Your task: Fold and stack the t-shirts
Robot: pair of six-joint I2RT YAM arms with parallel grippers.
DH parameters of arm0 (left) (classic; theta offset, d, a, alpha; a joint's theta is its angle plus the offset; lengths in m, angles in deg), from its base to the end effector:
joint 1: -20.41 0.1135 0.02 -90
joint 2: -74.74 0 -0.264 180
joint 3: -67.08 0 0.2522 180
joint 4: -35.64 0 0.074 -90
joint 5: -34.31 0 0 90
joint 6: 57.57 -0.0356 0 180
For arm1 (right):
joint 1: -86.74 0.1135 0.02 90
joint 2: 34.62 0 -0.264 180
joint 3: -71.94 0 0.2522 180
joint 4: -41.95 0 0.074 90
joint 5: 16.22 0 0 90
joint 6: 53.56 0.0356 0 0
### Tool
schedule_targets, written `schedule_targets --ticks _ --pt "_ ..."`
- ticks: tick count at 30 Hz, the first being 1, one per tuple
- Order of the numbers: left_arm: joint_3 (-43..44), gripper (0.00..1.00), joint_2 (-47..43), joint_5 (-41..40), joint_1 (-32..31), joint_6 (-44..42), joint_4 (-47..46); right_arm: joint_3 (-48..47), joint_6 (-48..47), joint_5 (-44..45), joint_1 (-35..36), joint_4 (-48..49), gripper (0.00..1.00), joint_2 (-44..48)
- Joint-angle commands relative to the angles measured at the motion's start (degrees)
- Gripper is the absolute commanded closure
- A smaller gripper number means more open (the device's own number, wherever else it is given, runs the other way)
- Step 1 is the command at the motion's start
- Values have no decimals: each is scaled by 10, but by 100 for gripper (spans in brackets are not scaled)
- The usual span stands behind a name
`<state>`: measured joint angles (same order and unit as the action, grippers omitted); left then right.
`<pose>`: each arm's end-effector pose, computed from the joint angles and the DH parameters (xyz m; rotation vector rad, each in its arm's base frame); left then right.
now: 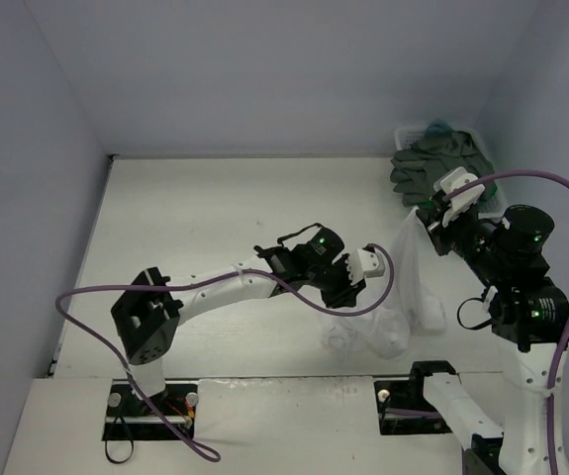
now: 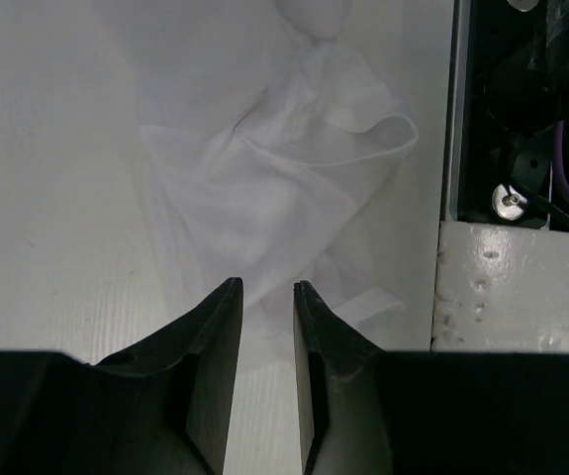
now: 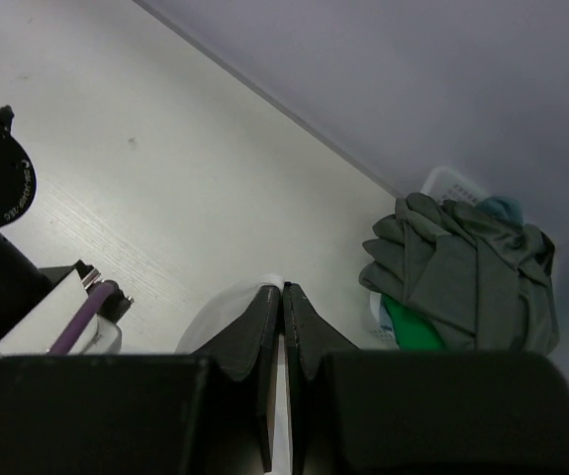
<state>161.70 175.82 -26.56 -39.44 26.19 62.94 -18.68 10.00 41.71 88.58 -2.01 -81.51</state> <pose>0.1903 -0.3621 0.2858 1.4940 1.7217 -1.0678 0.1253 0.0229 0.4801 -0.7903 1.3625 0.1039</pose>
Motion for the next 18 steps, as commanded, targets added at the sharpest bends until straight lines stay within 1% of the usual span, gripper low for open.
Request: schedule_targets --ticks 1,3,4,7,10,13,15,18 --pt "37 77 7 24 -8 55 -85 -24 -9 34 -3 49 100 -13" --pt "42 77 17 13 -21 55 -117 -24 -8 44 -4 48 100 -13" --pt "50 77 31 9 -24 75 -145 -24 -9 46 -3 50 100 -10" --pt "72 77 70 9 -26 109 -171 -26 -9 58 -4 49 100 -8" --pt "124 77 121 21 -32 141 -169 -29 -9 68 -4 49 100 -6" --pt "176 77 166 30 -46 156 -149 -32 -9 76 -4 50 100 -6" --pt "195 77 189 30 -51 160 -142 -32 -8 76 -4 50 100 -5" --pt "191 77 197 31 -53 163 -142 -30 -6 76 -4 50 100 0"
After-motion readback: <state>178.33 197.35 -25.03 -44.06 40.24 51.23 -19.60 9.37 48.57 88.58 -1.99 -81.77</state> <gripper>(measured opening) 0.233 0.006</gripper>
